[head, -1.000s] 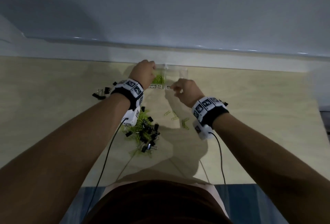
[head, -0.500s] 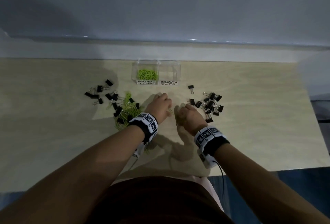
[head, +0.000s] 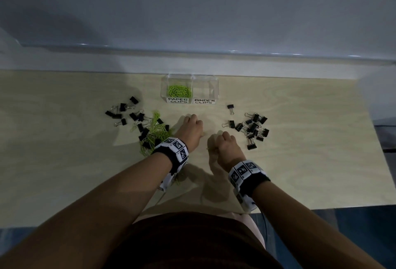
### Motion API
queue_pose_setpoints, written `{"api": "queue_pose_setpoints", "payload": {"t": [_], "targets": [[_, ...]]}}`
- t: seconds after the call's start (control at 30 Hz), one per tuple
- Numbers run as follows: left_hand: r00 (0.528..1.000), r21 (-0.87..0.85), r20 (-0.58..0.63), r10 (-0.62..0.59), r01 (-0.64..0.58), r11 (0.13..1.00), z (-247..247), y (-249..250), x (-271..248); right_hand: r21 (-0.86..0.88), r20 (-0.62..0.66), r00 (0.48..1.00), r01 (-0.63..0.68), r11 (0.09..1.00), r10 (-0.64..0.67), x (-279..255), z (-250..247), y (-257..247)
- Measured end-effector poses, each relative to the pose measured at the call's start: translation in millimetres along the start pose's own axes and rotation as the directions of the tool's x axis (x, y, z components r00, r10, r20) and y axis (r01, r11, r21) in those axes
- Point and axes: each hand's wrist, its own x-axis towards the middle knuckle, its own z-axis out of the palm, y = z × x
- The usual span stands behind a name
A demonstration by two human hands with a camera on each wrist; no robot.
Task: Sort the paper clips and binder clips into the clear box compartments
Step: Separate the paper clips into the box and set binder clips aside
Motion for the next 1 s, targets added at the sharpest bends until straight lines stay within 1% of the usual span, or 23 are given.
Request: {"api": "queue_pose_setpoints", "payload": {"t": [0.1, 0.23, 0.37, 0.47, 0.57, 0.63, 0.7, 0.77, 0.8, 0.87, 0.97, 1.0], "targets": [[0.991, -0.070, -0.042, -0.126, 0.123, 0.990, -1.8, -3.1, -4.3, -0.020, -0.016, 0.999, 0.029, 0.999, -0.030, -0.7, 2.9, 0.3], [0.984, -0.115, -0.029, -0.175, 0.170, 0.979, 0.9, 0.0, -7.8, -0.025, -0.034, 0.998, 0.051, 0.998, -0.052, -1.6, 6.5, 0.9], [0.957, -0.198, -0.063, -0.283, 0.266, 0.943, 3.7, 4.2, -6.5, -0.010, -0.050, 0.998, 0.043, 0.999, -0.043, -2.2, 9.0, 0.0], [0.943, -0.218, -0.018, -0.332, 0.320, 0.922, 1.3, 8.0, -3.2, -0.003, -0.052, 0.998, 0.040, 0.999, -0.040, -1.5, 10.1, 0.9], [0.946, -0.147, 0.026, -0.322, 0.322, 0.935, -1.9, 14.2, -1.9, -0.005, -0.060, 0.997, 0.053, 0.999, -0.053, -1.1, 10.4, 0.7], [0.956, -0.060, 0.049, -0.289, 0.291, 0.955, -2.2, 18.1, -3.6, 0.023, -0.086, 0.994, 0.064, 0.998, -0.062, -0.3, 11.0, 1.0], [0.978, 0.061, 0.057, -0.201, 0.197, 0.978, -2.6, 20.8, -7.3, 0.044, -0.092, 0.993, 0.079, 0.996, -0.075, 1.7, 7.7, 0.2], [0.993, 0.141, 0.067, -0.098, 0.088, 0.986, -5.6, 20.1, -11.7, 0.066, -0.079, 0.995, 0.073, 0.995, -0.068, 9.7, -0.5, -0.6], [0.994, 0.143, 0.078, -0.080, 0.069, 0.987, -8.1, 17.2, -12.8, 0.086, -0.069, 0.996, 0.055, 0.995, -0.049, 16.8, -7.1, -2.2], [0.993, 0.084, 0.080, -0.086, 0.080, 0.993, -16.4, 7.2, -12.8, 0.145, -0.091, 0.996, 0.032, 0.989, -0.019, 33.7, -25.1, -10.8], [0.992, -0.044, 0.013, -0.129, 0.130, 0.991, -47.0, -10.6, -9.1, 0.251, -0.196, 0.980, 0.077, 0.965, -0.027, 64.8, -60.8, -36.5], [0.989, -0.077, -0.020, -0.144, 0.142, 0.987, -62.1, -16.5, -6.5, 0.267, -0.232, 0.971, 0.114, 0.957, -0.051, 76.9, -72.9, -46.5]]}}
